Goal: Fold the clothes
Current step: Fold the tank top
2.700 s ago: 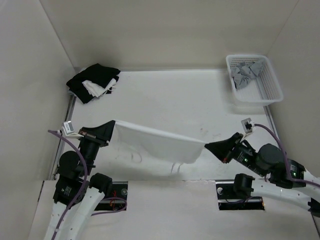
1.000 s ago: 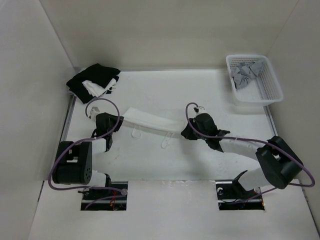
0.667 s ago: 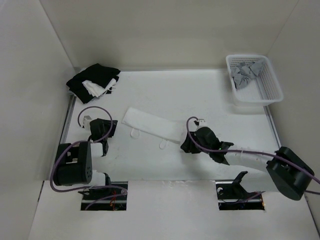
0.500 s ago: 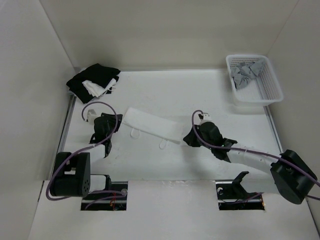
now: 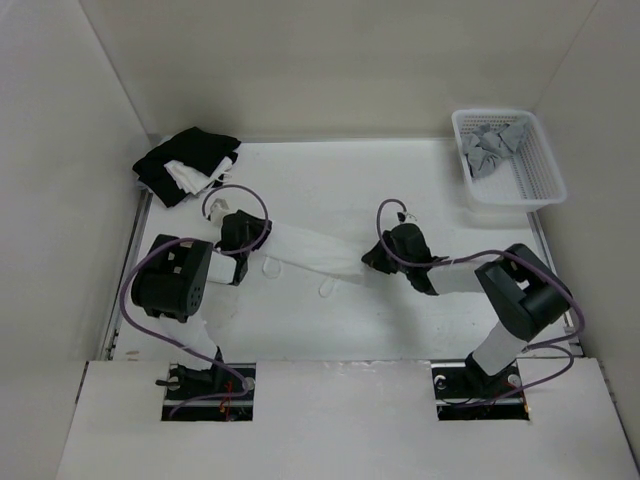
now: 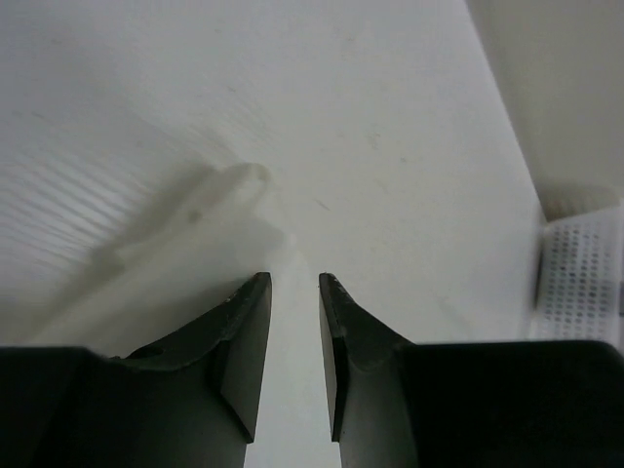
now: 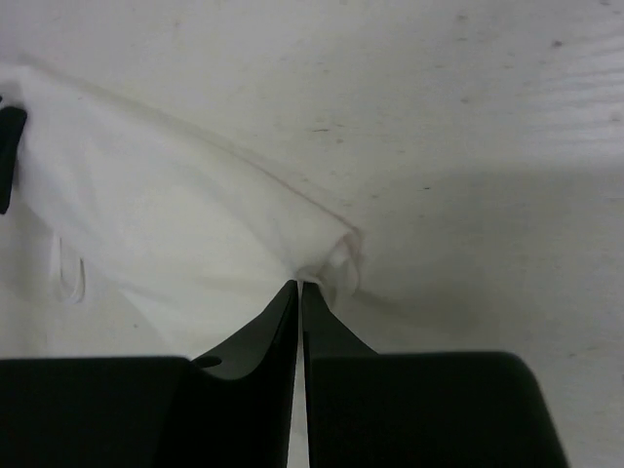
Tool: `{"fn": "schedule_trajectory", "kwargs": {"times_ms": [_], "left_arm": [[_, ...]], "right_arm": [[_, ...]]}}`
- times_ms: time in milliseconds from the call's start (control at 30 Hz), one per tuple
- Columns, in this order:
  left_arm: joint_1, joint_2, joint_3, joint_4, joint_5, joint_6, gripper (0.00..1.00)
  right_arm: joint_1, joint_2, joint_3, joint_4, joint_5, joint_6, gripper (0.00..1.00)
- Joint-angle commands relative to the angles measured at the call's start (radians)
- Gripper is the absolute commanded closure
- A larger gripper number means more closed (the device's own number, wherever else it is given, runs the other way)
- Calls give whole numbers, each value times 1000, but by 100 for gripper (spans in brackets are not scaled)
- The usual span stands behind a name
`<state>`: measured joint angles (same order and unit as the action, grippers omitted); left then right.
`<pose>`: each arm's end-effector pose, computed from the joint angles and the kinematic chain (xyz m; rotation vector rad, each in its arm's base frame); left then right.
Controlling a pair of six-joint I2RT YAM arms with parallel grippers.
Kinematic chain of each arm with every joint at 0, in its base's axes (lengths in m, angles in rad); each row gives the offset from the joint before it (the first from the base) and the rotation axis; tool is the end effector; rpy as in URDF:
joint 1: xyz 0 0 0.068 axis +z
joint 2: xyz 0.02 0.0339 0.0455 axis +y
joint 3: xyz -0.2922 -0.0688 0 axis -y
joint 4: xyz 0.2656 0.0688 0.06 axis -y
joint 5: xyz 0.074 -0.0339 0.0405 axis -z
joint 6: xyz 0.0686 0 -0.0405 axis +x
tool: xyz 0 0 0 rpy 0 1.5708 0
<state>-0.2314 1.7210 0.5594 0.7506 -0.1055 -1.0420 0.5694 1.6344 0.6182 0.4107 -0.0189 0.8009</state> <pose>0.3470 -0.0743 0.1258 -0.8737 1.8565 -0.7115 0.2913 0.1880 0.1298 0.2532 2.2758 0.7760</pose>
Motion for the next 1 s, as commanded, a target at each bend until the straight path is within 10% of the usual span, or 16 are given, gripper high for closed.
{"fn": "schedule_trajectory", "kwargs": {"times_ms": [0, 200, 433, 967], "left_arm": [[57, 52, 7, 159, -3, -29, 76], [99, 95, -62, 294, 32, -78, 76], [80, -32, -167, 363, 119, -116, 75], [-19, -162, -227, 340, 153, -104, 75]], "right_arm": [[-22, 31, -29, 112, 5, 79, 92], [-41, 25, -93, 157, 17, 101, 90], [-36, -211, -182, 155, 27, 69, 63], [79, -142, -238, 188, 7, 119, 84]]}}
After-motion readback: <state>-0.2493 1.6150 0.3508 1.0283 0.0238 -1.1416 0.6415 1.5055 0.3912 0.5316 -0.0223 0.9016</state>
